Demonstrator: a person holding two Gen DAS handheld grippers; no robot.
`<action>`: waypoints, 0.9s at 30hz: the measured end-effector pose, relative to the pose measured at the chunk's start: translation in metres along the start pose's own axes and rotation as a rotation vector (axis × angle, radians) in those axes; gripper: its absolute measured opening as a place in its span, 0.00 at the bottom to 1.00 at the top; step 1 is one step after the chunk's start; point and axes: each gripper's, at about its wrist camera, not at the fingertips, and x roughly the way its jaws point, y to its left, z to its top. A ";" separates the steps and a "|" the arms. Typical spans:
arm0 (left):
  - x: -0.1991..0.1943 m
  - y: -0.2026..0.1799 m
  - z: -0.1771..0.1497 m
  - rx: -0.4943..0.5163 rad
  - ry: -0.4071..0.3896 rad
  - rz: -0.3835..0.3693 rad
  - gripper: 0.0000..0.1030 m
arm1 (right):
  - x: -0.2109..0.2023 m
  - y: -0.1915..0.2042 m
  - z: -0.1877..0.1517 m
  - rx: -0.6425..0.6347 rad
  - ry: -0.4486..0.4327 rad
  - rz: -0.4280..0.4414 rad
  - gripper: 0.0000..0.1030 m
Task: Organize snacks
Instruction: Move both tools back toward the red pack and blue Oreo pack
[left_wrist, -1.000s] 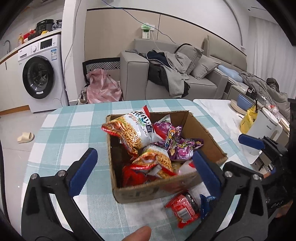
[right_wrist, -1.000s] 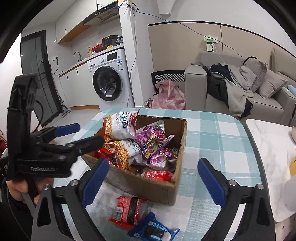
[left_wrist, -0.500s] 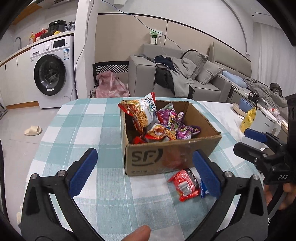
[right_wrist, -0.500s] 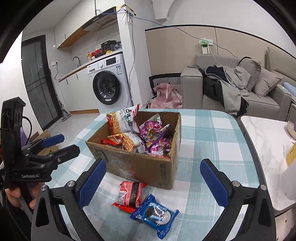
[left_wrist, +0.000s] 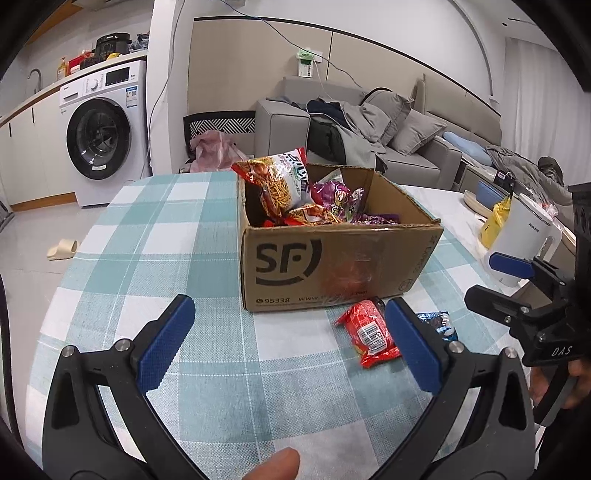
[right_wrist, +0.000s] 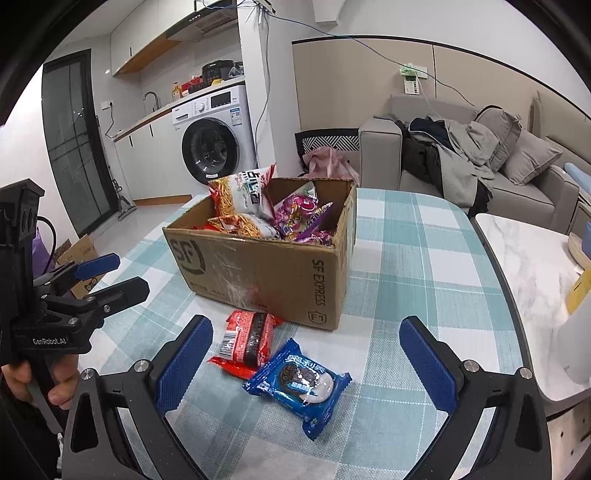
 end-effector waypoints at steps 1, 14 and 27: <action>0.002 0.002 0.000 -0.004 0.000 -0.003 0.99 | 0.001 -0.001 -0.001 0.002 0.003 0.000 1.00; 0.021 0.004 -0.009 0.008 0.037 0.017 0.99 | 0.026 -0.005 -0.017 -0.012 0.079 -0.003 1.00; 0.027 0.003 -0.016 0.012 0.063 0.022 0.99 | 0.054 -0.005 -0.033 -0.020 0.185 -0.016 1.00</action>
